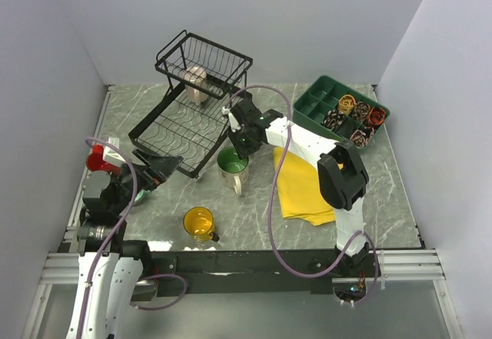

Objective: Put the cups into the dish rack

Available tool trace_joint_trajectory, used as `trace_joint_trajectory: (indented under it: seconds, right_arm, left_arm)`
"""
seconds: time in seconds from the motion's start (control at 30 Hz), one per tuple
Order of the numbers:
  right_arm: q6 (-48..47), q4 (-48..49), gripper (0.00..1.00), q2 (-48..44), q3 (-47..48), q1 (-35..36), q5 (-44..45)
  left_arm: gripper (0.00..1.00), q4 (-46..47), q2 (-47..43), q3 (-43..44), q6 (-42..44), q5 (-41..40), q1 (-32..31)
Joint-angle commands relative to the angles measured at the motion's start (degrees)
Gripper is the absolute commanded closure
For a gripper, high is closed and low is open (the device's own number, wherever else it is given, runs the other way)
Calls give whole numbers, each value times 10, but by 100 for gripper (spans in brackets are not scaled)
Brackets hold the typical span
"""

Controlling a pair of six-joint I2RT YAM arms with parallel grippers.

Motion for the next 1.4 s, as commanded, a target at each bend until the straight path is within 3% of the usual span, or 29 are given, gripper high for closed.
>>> trace_joint_trajectory:
  seconds: [0.0, 0.2, 0.37, 0.63, 0.9, 1.07, 1.2, 1.37]
  right_arm:
    - [-4, -1, 66, 5, -4, 9, -19]
    - [-7, -13, 70, 21, 15, 9, -17]
    - [-13, -6, 100, -4, 5, 9, -25]
    - [-21, 21, 100, -154, -50, -19, -65]
    - [-70, 53, 100, -340, -86, -116, -199]
    - [-76, 106, 100, -393, -45, -181, -247]
    - [29, 212, 100, -424, -65, -225, -330]
    - [146, 390, 100, -460, -143, -246, -436]
  left_arm:
    - [4, 56, -6, -10, -42, 51, -1]
    - [4, 50, -16, -8, -53, 53, -1]
    - [4, 81, -21, -33, -87, 73, -1]
    - [4, 209, -16, -87, -217, 136, -1]
    - [3, 375, 39, -94, -309, 170, -19]
    - [2, 458, 124, -43, -327, 149, -99]
    - [2, 533, 228, 4, -315, 104, -228]
    - [1, 635, 335, 58, -292, 76, -317]
